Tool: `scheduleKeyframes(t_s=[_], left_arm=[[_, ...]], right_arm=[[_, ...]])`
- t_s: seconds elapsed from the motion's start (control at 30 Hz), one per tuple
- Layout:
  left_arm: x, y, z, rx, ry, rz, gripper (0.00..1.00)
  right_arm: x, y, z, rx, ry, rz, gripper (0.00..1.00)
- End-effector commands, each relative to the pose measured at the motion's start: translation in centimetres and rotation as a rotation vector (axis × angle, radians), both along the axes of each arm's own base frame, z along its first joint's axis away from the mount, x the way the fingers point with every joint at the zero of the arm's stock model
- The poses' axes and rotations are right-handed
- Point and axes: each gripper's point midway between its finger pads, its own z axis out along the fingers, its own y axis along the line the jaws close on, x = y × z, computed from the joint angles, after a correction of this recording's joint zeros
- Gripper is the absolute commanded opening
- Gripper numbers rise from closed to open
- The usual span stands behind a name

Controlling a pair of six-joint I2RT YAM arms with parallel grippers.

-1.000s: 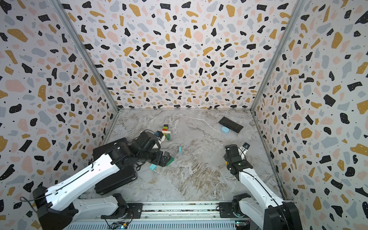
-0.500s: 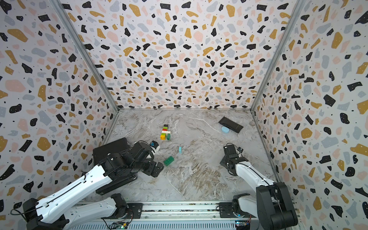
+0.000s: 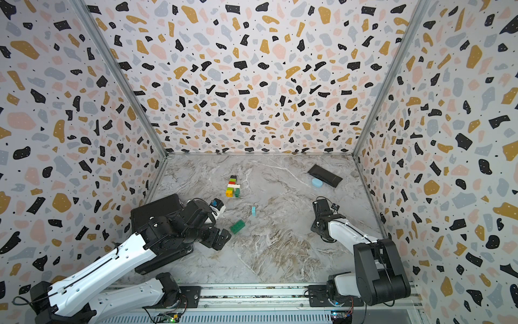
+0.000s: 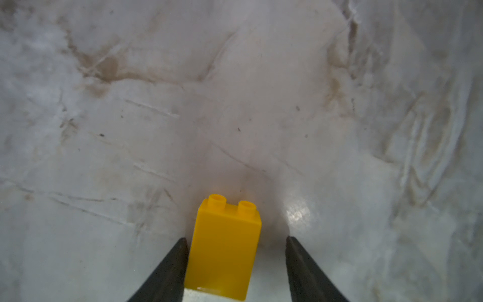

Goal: Assemble the letter h with lego
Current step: Adjust the lego brick at the center of the board.

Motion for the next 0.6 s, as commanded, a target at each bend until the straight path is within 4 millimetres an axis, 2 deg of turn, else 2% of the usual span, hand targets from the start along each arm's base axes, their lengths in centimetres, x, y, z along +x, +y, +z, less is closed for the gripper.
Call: scheduleKeyframes(t_s=[0.0,0.17,0.27,0.4,0.43,0.5,0.57], left_arm=[[0.3,-0.3,-0.2,-0.004,-0.006,-0.01,0.99],[0.3,-0.3,-0.3,-0.005,-0.001,-0.01,0.99],[0.4,-0.3,-0.4,-0.008,0.006,-0.004,0.99],[0.7,-0.3,-0.4,-0.023,0.025,0.007,0.99],[0.7,-0.2,-0.4,-0.025,0.028,0.011,0.99],[1.0,-0.1,-0.3,-0.028,0.027,0.027,0.99],[1.2,0.2,-0.2,-0.027,0.021,0.045,0.99]], right_arm=[[0.5,-0.2,0.4,-0.007,-0.006,0.002,0.52],[1.0,0.3,0.3,0.013,-0.024,0.036,0.38],[2.2,2.9,0.7,0.13,-0.086,0.129,0.27],[4.1,10.1,3.4,0.314,-0.242,0.393,0.17],[4.5,12.8,4.8,0.35,-0.295,0.499,0.14],[4.2,17.3,6.8,0.434,-0.361,0.672,0.1],[2.9,21.7,8.8,0.521,-0.444,0.851,0.08]])
